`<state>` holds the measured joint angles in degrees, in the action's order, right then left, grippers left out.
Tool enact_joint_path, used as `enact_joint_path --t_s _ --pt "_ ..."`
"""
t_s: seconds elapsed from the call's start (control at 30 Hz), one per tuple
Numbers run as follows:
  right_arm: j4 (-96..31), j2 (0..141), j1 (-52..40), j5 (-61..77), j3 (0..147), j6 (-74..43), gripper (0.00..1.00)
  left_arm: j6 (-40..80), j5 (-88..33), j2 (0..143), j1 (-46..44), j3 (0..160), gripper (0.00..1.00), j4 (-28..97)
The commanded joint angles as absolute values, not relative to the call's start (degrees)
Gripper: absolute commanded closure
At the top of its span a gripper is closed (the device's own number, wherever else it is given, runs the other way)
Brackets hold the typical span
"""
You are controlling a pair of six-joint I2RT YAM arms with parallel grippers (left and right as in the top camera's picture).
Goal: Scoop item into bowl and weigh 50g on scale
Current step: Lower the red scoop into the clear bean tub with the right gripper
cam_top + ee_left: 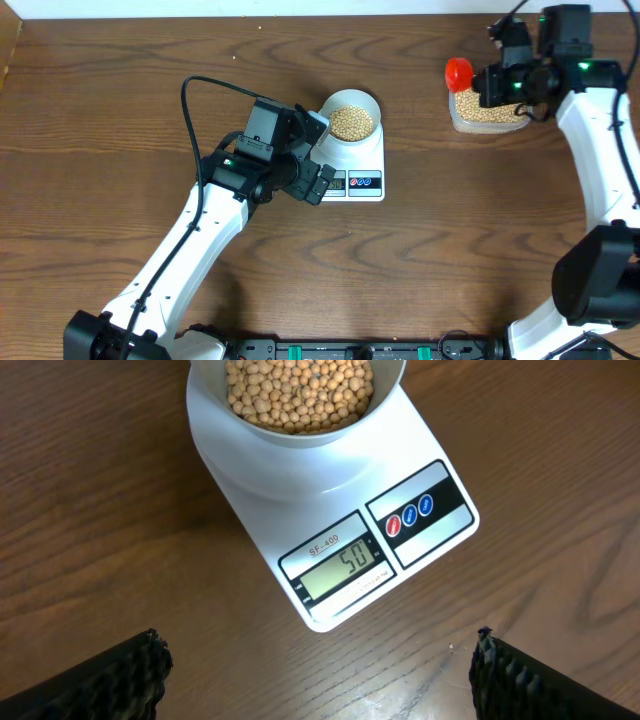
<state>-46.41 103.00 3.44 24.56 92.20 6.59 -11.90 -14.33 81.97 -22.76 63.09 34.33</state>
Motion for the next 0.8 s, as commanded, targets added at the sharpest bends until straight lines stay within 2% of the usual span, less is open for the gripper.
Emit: enact_joint_path --t_s 0.0,0.17,0.43,0.5,0.63,0.77 --pt "-46.17 101.45 6.5 38.59 93.12 5.78 0.99 -12.4 -14.79 81.97 -22.63 63.09 0.02 34.5" --pt "-47.62 101.45 10.59 48.66 93.12 5.78 0.99 -12.4 -14.79 81.97 -22.63 63.09 0.02 34.48" --pt "-52.1 101.45 13.43 50.98 93.1 5.72 0.99 -12.4 -14.79 81.97 -22.63 63.09 0.02 34.48" --pt "-52.03 101.47 13.43 48.03 93.1 2.52 0.99 -12.4 -14.79 81.97 -22.63 63.09 0.02 34.48" --pt "-51.62 101.47 13.76 30.94 93.06 -12.69 0.99 -12.4 -14.79 81.97 -22.63 63.09 0.02 34.5" --pt "-50.35 101.49 14.41 24.08 92.75 -20.01 0.99 -12.4 -14.79 81.97 -22.63 63.09 0.02 34.5"
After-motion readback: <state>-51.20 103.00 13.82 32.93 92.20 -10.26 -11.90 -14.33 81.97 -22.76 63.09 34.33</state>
